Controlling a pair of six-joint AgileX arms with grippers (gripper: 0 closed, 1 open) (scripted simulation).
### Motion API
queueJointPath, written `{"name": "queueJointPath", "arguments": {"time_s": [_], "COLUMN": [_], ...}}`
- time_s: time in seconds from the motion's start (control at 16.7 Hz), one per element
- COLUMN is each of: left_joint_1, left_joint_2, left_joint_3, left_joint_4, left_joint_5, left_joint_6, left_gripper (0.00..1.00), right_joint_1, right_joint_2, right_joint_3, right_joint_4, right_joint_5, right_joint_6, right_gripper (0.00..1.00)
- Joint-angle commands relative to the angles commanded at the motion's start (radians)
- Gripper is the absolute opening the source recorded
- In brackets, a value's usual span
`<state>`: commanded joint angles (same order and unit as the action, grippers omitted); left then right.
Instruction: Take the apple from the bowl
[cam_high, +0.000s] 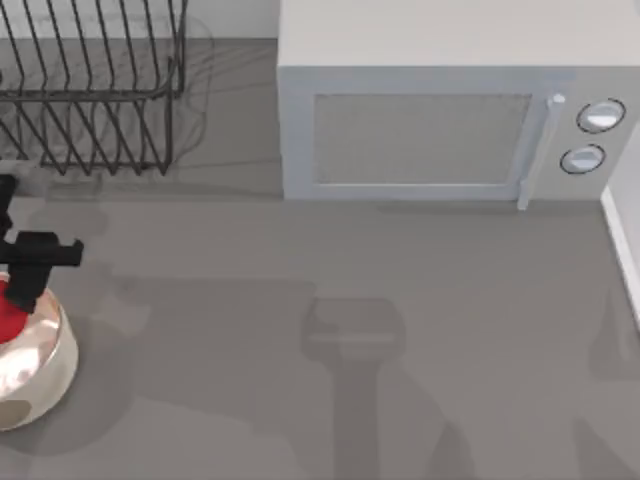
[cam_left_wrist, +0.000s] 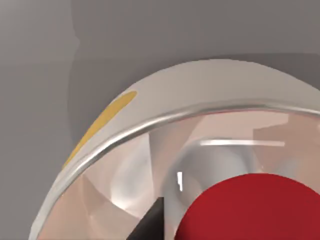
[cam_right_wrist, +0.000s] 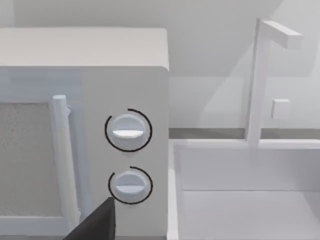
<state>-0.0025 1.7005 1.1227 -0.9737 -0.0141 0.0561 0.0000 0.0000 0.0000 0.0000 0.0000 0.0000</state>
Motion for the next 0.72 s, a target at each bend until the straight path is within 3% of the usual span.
{"name": "queueJointPath", "arguments": {"time_s": [0.42, 0.72], "left_joint_1": [-0.007, -0.01], "left_joint_2": [-0.017, -0.049], "left_joint_3": [0.552, 0.756], "left_joint_4": [-0.58, -0.787], "left_joint_5": [0.0, 0.0], "left_joint_6": [-0.007, -0.012], "left_gripper": [0.0, 0.0], "right_joint_1": [0.0, 0.0], "right_joint_2": [0.0, 0.0], "right_joint_3": [0.0, 0.0], "right_joint_4": [0.0, 0.0], "right_joint_5": [0.0, 0.0], "right_joint_6": [0.0, 0.0], "right_gripper": [1.0, 1.0]}}
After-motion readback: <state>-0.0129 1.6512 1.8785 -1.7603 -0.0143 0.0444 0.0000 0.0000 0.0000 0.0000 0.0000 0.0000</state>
